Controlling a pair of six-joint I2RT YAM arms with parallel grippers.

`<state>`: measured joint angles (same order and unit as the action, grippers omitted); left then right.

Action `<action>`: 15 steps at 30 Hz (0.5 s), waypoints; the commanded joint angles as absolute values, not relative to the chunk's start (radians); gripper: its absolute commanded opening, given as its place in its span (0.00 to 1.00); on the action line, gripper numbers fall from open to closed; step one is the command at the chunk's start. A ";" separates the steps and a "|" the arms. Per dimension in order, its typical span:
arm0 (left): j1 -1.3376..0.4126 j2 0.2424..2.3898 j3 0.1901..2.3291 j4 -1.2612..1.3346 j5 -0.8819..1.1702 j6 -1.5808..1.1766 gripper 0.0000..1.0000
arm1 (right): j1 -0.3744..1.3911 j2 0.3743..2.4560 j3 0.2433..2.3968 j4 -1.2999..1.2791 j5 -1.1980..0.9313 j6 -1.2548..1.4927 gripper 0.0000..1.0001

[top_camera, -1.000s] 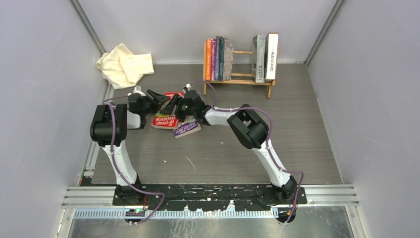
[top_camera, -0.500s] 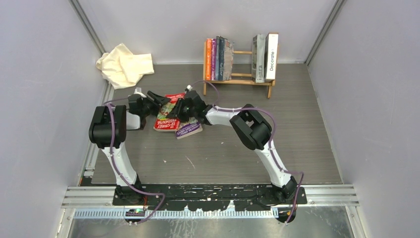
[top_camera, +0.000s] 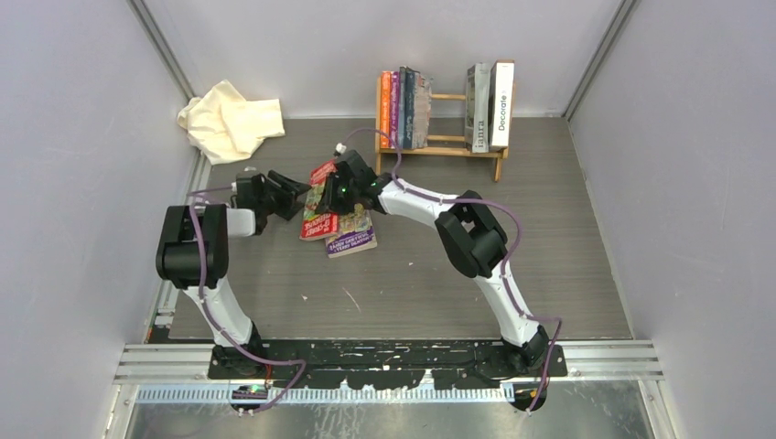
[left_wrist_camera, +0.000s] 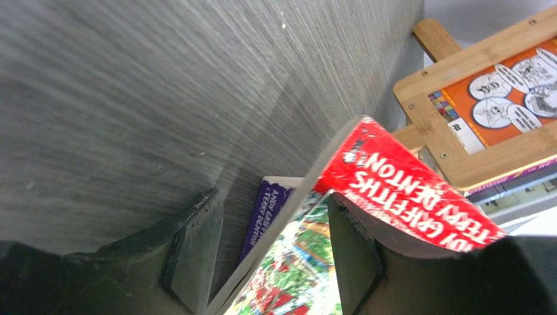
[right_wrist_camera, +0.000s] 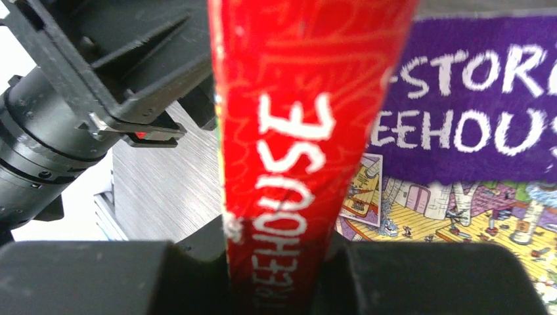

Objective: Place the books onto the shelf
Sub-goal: Pick up the book from the center of the board.

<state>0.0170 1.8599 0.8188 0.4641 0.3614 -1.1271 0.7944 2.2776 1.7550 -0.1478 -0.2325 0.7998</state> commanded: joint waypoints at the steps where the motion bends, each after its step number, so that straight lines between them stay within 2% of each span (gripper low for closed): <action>1: 0.010 1.761 0.836 0.278 0.272 -1.147 0.60 | 0.790 2.166 1.941 -0.215 -0.210 0.625 0.01; 8: 0.009 1.638 0.849 0.174 0.201 -1.182 0.61 | 0.789 2.195 2.255 -0.412 -0.151 0.462 0.01; 15: 0.018 1.557 0.856 0.135 0.186 -1.226 0.61 | 0.772 2.159 2.418 -0.499 0.094 0.303 0.01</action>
